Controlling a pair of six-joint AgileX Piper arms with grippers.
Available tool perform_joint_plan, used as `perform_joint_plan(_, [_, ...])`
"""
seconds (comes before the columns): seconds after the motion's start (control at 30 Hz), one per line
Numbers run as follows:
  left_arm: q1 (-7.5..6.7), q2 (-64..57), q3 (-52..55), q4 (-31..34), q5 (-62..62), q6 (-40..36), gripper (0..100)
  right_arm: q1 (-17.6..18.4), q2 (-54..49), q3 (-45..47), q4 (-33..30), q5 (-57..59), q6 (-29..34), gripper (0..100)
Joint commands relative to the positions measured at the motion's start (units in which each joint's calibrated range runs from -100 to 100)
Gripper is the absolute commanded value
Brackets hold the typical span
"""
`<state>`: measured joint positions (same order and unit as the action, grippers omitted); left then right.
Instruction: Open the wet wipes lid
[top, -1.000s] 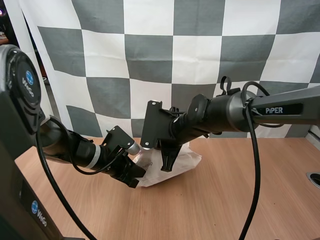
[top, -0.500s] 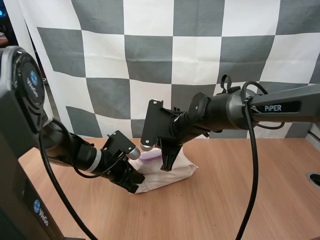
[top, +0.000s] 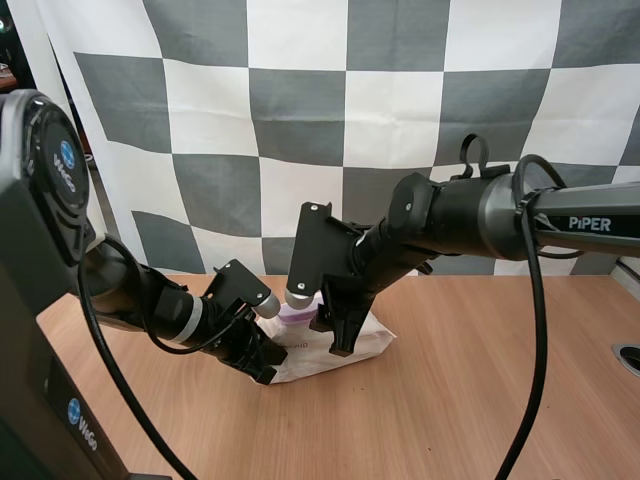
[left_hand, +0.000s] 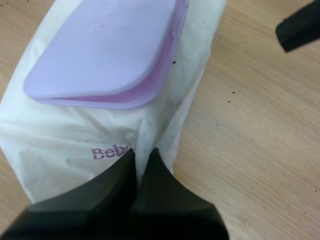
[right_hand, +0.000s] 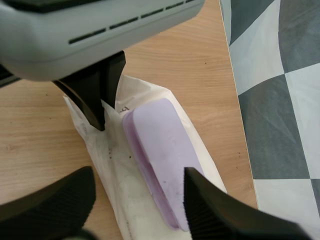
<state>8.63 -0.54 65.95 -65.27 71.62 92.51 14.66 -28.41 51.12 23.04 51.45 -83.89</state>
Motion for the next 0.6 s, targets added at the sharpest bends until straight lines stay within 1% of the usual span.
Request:
perform_joint_plan(0.0, [0.03, -0.02, 0.05, -0.07, -0.18, 0.74, 0, -0.02, -0.02, 0.09, -1.24, 0.03, 0.23, 100])
perform_joint_plan(0.17, [0.03, -0.02, 0.05, -0.07, -0.18, 0.74, 0, -0.02, 0.99, 0.09, -1.53, -6.36, 0.23, 100])
perform_joint_plan(0.27, [0.03, -0.02, 0.05, 0.03, -0.16, 0.74, 0, -0.02, 3.12, 0.09, -1.66, -7.83, 0.04, 100])
perform_joint_plan(0.4, [0.03, -0.02, 0.05, 0.17, -0.16, 0.74, 0, -0.02, 4.62, 0.09, -1.98, -13.95, -0.07, 100])
perform_joint_plan(0.57, [0.03, -0.02, 0.05, 0.74, -0.16, 0.74, 0, -0.02, 5.92, -0.82, -1.98, -14.14, -0.17, 100])
